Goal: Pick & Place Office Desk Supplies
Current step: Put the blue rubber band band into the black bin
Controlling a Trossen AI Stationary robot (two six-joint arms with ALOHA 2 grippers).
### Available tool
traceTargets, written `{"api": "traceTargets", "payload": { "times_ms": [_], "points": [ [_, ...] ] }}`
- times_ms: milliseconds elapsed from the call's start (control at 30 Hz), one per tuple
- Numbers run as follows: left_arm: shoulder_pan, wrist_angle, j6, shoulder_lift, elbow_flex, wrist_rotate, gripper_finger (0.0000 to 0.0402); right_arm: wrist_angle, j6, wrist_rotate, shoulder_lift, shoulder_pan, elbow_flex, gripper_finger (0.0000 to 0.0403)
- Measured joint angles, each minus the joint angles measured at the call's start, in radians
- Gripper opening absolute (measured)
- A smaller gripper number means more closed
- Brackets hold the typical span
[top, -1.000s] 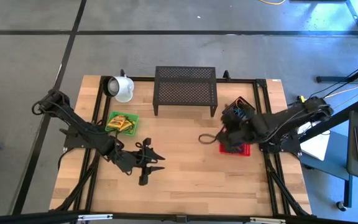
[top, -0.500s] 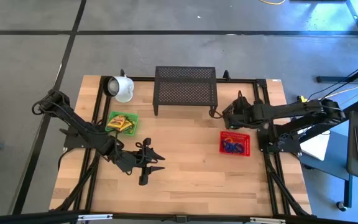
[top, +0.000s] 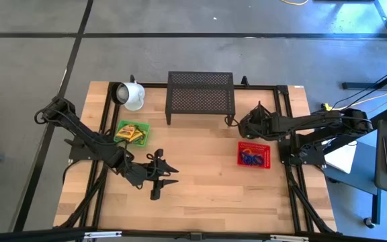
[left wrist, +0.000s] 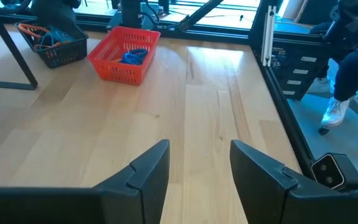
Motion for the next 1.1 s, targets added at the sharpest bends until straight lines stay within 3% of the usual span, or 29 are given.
{"api": "traceTargets", "payload": {
  "times_ms": [233, 433, 867, 1100],
  "points": [
    [0.000, 0.000, 0.000, 0.000, 0.000, 0.000, 0.0161, 0.004, 0.000, -0.005, 0.000, 0.001, 0.000, 0.0012],
    [0.000, 0.000, 0.000, 0.000, 0.000, -0.001, 0.0164, 0.008, 0.004, -0.007, 0.001, 0.001, 0.000, 0.0045],
    [0.000, 0.000, 0.000, 0.000, 0.000, -0.001, 0.0163, 0.008, 0.007, -0.011, 0.001, 0.001, 0.000, 0.0186],
    [0.000, 0.000, 0.000, 0.000, 0.000, -0.001, 0.0163, 0.008, -0.002, -0.122, 0.001, 0.001, 0.000, 0.0259]
  ]
}}
